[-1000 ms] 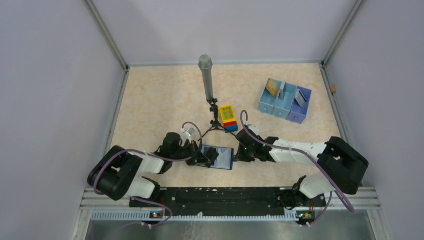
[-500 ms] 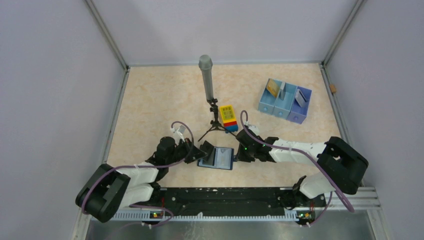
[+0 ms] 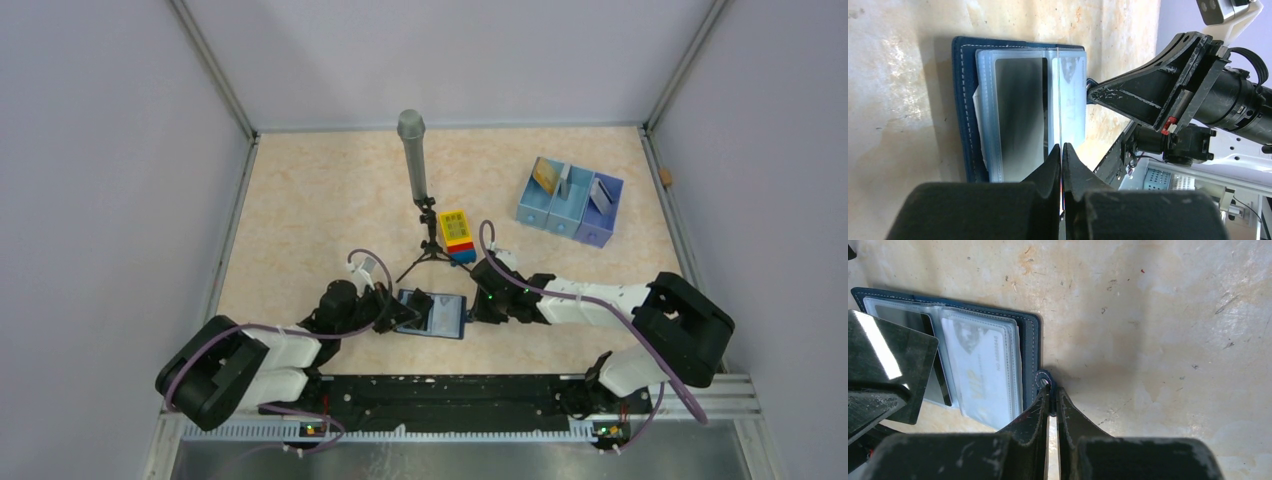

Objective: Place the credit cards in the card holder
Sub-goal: Insert the credit card into the card holder.

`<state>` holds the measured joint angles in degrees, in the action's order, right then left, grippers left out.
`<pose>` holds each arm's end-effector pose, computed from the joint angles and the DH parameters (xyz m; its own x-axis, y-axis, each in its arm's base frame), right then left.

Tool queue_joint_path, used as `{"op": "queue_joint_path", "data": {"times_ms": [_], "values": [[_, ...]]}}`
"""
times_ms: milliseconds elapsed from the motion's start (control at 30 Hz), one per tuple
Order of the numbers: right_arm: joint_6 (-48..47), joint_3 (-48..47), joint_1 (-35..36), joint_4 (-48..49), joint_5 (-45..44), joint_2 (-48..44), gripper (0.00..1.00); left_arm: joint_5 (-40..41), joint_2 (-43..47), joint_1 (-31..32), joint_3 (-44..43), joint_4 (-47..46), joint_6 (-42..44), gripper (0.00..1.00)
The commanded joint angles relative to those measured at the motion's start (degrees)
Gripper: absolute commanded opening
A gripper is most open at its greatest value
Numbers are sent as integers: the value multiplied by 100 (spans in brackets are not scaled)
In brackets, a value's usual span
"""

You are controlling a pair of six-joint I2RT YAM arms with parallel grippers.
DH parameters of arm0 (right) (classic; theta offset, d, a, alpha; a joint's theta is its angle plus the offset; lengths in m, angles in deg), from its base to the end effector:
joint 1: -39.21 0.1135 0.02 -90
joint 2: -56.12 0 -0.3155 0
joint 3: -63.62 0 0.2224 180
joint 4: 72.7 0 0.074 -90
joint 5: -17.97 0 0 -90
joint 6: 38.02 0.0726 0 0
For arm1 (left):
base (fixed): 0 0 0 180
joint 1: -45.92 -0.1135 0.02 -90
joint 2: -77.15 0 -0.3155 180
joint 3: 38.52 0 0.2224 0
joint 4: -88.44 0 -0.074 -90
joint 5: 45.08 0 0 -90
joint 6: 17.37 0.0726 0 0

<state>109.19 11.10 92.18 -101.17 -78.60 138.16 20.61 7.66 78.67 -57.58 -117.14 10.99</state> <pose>0.1556 0.1924 0.1925 -0.9126 0.1770 -0.3686 0.0196 0.9193 0.3931 0.1338 -0.1216 0.1787 -0.8782 -0.3887 -0.2788 0.0724 0.4681 -0.8807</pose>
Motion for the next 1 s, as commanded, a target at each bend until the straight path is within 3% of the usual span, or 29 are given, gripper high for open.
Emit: {"op": "queue_joint_path", "data": {"times_ms": [0,967], "values": [[8,-59,100,-195,-222,163,0,171,-100,108,39,-574,-110,0],[13,-89,105,-324,-283,167,0,473,-871,470,-14,-858,-313,0]]}}
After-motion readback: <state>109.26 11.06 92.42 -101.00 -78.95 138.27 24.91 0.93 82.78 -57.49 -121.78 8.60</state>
